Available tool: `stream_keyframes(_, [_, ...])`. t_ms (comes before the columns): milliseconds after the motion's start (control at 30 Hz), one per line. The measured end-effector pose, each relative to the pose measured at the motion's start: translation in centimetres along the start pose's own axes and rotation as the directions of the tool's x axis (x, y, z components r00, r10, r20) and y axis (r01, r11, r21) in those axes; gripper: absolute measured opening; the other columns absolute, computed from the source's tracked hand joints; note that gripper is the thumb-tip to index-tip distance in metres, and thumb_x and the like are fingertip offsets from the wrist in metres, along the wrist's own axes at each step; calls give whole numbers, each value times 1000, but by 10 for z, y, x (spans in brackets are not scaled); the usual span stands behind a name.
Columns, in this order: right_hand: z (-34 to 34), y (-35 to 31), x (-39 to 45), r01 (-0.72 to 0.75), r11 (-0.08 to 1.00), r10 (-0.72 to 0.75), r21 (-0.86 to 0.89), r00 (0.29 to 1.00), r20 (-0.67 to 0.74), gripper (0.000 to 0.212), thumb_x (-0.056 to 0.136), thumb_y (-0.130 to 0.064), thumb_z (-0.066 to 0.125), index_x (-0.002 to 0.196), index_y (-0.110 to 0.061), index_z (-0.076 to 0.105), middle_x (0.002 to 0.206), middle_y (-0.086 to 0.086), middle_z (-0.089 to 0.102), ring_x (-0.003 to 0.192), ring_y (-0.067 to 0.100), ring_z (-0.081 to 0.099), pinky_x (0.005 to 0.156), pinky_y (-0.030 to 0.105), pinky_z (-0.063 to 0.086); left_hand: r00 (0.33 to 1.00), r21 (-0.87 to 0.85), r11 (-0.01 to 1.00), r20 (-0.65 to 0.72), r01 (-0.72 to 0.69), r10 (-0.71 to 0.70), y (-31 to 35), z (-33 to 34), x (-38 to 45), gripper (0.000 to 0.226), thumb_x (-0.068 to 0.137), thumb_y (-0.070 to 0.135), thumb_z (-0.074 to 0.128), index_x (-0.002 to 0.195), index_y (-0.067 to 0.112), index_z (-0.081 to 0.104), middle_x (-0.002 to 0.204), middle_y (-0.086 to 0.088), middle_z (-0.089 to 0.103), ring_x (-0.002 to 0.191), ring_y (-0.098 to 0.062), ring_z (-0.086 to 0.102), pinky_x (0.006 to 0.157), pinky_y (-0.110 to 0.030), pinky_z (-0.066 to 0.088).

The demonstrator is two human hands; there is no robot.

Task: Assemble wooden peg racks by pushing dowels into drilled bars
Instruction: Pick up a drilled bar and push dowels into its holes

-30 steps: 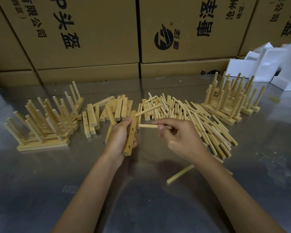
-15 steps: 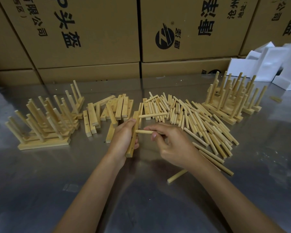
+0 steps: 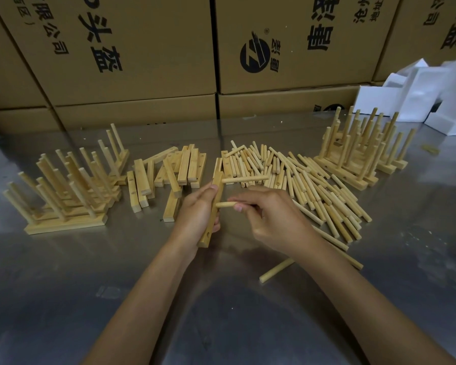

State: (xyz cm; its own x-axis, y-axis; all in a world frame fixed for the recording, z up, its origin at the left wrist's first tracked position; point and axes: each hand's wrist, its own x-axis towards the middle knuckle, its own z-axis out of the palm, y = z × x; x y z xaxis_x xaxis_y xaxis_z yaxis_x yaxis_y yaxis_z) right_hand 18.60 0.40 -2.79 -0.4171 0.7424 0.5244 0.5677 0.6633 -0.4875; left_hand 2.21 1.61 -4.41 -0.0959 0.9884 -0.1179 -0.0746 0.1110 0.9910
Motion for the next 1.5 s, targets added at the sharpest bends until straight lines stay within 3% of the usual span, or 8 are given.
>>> stream_keyframes(133, [6,-4,-2,-14,996,14,-86,1000,1,17,94,-7,59,96,-13,74,75,-11,54,68,3,49,61,15,36,999,50,998,-8,-49,49,-2,2,-3,34,107,28,46,138,27,59,77,-9,42,60,-14,42,55,-27,37])
stream_keyframes(500, [15,-3,-4,-147,977,169,158,975,-143,19,92,-4,63,98,-13,78,82,-7,72,74,7,60,63,9,39,999,-78,997,39,-22,25,0,3,-3,40,107,23,45,142,4,51,69,-9,38,52,-15,40,42,-24,32])
stream_keyframes(800, [24,-6,-8,-149,958,201,244,958,-205,18,91,2,64,97,-6,78,75,-21,60,66,-16,55,53,-1,34,1000,-75,997,13,-27,28,0,2,-4,41,107,23,45,143,5,49,64,-7,37,50,-14,39,43,-24,33])
stream_keyframes(1000, [21,-7,-5,-166,968,201,190,962,-185,16,92,-3,64,97,-10,77,69,-26,55,65,-11,56,53,2,35,999,-81,996,39,-20,23,-1,1,1,40,106,26,46,143,9,51,67,-7,40,52,-14,41,44,-24,33])
stream_keyframes(1133, [18,-5,-1,-226,948,251,225,963,-93,15,95,-17,63,106,-19,74,83,-17,67,75,1,60,59,12,42,1000,-110,994,10,15,-14,-2,-2,6,37,106,26,49,140,16,55,69,-6,45,53,-14,44,42,-24,35])
stream_keyframes(1233, [15,-3,0,-284,910,308,301,951,-35,19,96,-26,63,114,-25,68,101,-13,67,91,-1,59,70,7,42,999,-110,993,-13,33,-35,-5,-5,9,37,106,27,48,138,13,57,67,-4,49,53,-13,47,42,-24,37])
stream_keyframes(1400, [2,4,5,-330,826,429,457,894,-130,11,97,-28,61,105,-30,69,111,-18,65,96,-7,56,76,5,42,993,-147,987,-93,61,-75,-4,-11,13,31,108,28,43,128,11,60,61,-2,51,46,-11,48,39,-21,39])
stream_keyframes(1500, [-12,22,3,-441,872,484,214,842,-238,14,96,-20,57,101,-24,70,105,-14,65,91,-1,57,70,10,41,984,-211,973,-130,92,-121,-2,-17,13,24,107,28,44,120,14,59,61,0,51,48,-11,47,38,-20,39])
